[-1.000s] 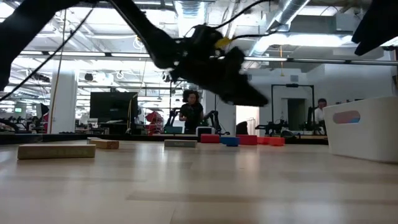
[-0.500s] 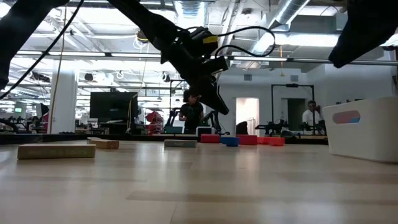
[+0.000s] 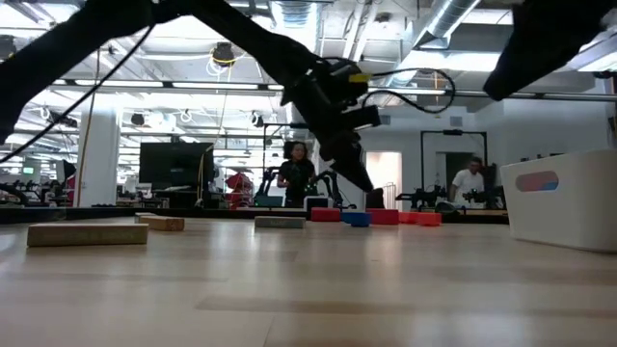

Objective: Sort blocks by size
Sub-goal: Put the 4 stud blue game piece into the grey bin

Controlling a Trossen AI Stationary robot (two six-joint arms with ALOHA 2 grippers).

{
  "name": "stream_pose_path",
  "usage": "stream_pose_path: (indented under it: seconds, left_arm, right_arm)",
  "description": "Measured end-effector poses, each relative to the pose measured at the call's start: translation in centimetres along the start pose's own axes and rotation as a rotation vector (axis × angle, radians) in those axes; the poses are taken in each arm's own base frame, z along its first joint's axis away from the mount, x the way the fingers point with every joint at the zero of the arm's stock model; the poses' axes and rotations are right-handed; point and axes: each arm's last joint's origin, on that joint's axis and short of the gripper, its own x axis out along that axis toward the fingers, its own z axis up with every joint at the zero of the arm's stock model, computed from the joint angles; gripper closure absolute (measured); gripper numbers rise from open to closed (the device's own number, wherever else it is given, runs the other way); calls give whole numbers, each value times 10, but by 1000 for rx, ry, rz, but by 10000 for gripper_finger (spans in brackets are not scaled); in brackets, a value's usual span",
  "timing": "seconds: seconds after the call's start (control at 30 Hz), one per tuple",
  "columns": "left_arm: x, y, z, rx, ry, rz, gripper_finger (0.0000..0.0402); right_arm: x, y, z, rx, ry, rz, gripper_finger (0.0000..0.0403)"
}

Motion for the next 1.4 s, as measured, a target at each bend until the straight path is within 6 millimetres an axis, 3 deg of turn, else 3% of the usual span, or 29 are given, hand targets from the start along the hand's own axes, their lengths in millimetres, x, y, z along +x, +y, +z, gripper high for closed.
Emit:
stream_pose_path:
  seconds: [0.17, 0.33, 0.77, 1.0, 1.17, 1.4]
  left_arm:
    - [22, 10, -5, 26, 68, -29, 184]
    - [35, 9, -3, 65, 97, -30, 184]
    - [25, -15, 16, 65, 168, 21, 184]
    - [11, -17, 26, -135, 160, 107, 184]
    - [15, -16, 24, -241, 171, 179, 184]
    - [21, -20, 31, -250, 75, 207, 185]
  right_arm:
    - [-3, 2, -2, -17, -10, 9, 101]
    - [-7, 4, -5, -20, -18, 26, 101]
    - [-11, 7, -8, 35, -24, 50, 101]
    - [-11, 9, -7, 61, -30, 68, 101]
    - [-11, 10, -6, 69, -35, 80, 101]
    - [-15, 13, -9, 65, -39, 103, 101]
